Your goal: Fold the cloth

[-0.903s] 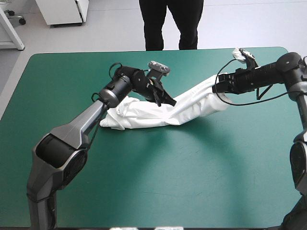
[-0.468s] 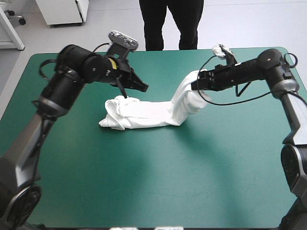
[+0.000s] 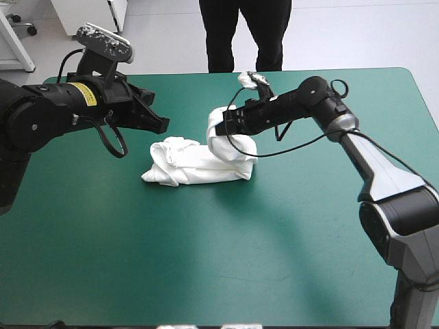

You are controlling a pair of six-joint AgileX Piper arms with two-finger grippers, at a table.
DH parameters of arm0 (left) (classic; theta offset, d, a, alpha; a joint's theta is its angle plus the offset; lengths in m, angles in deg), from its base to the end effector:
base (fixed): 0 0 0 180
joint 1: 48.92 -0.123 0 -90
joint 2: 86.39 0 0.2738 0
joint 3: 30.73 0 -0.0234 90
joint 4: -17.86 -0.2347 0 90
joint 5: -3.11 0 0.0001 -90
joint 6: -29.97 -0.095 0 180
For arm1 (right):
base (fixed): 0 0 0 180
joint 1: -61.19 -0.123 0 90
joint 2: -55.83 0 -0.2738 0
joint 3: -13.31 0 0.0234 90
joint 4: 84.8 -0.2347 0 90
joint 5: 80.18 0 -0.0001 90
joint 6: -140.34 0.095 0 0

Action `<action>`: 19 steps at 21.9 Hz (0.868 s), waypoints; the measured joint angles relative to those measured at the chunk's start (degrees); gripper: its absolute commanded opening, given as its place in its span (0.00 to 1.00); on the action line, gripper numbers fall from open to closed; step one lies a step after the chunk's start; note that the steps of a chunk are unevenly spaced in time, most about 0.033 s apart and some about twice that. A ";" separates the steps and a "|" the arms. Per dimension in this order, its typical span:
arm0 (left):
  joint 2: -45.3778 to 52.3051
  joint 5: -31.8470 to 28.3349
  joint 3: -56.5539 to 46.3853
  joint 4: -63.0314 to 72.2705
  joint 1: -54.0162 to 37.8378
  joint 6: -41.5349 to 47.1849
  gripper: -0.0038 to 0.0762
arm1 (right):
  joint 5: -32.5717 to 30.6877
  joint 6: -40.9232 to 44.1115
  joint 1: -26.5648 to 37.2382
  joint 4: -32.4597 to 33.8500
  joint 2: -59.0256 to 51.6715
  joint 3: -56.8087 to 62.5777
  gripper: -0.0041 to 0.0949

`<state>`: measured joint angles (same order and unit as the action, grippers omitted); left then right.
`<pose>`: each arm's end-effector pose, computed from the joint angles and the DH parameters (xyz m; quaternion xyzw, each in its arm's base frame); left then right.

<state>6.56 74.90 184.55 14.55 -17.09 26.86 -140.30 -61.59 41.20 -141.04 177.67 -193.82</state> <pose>0.2022 -0.1194 0.5076 0.2596 0.8417 -0.0897 0.4649 0.3746 0.2092 0.3101 -0.1771 0.8539 0.4467 0.1998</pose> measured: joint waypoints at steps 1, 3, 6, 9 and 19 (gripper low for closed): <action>0.11 0.00 0.00 -0.44 0.00 0.26 0.04 | 0.26 -0.06 -0.91 -0.55 1.43 -0.96 0.05; 0.30 0.00 0.00 -1.06 0.00 0.68 0.04 | 0.43 -0.65 -2.29 -2.04 4.22 -2.86 0.11; 0.36 0.00 0.00 -1.85 0.00 0.94 0.04 | 0.71 -2.40 -3.88 -4.61 7.64 -6.51 0.31; 0.40 0.00 0.00 -2.24 0.00 1.09 0.04 | 0.38 -3.15 -4.62 -7.05 11.32 -12.44 0.44; 0.59 0.00 0.00 -3.80 0.00 1.30 0.04 | -8.57 -2.11 -2.69 -7.44 11.70 -14.39 0.52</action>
<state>7.15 74.90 184.55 10.74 -17.09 28.16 -148.87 -63.69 38.51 -148.48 189.37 -208.21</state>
